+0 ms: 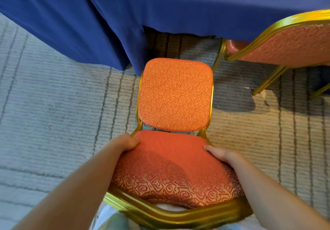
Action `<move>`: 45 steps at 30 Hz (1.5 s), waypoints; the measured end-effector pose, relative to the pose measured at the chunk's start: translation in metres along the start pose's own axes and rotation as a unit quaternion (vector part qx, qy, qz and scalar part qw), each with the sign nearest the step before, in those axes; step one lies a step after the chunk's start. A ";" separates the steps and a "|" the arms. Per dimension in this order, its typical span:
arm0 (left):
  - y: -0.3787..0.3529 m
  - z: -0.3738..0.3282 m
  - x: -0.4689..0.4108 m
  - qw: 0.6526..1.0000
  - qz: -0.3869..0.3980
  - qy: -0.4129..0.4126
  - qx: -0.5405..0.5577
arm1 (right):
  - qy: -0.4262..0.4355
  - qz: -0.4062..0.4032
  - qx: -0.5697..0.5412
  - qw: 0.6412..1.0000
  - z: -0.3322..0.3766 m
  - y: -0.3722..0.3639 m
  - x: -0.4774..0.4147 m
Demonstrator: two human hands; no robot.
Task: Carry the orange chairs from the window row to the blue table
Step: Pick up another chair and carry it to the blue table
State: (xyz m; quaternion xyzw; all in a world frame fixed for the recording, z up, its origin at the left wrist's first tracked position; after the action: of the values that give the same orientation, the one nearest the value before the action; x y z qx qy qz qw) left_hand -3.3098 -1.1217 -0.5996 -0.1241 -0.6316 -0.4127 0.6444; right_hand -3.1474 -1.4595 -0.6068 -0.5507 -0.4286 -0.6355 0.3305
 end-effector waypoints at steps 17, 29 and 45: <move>0.027 0.004 0.024 0.990 0.120 -0.022 -0.070 | 0.004 0.010 0.064 0.998 0.021 0.003 0.031; 0.095 0.000 0.029 0.992 0.105 -0.050 -0.052 | -0.021 -0.003 0.046 0.999 0.057 0.035 0.067; 0.278 -0.073 -0.046 0.991 0.005 -0.072 -0.112 | -0.014 -0.011 0.026 0.999 0.195 0.155 0.017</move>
State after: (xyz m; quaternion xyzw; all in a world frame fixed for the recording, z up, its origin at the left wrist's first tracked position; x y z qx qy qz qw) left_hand -3.0605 -0.9794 -0.5539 -0.2282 -0.6252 -0.4680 0.5814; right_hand -2.9304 -1.3453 -0.5569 -0.5463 -0.4557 -0.6194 0.3320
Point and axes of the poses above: each hand's wrist, its own x-axis away from the middle knuckle, its own y-axis out of the back of the hand, z = x × y, the point moved 7 cm from there along -x, towards the middle knuckle, and after that the axes turned 11 degrees about -x, right-handed, at the moved point
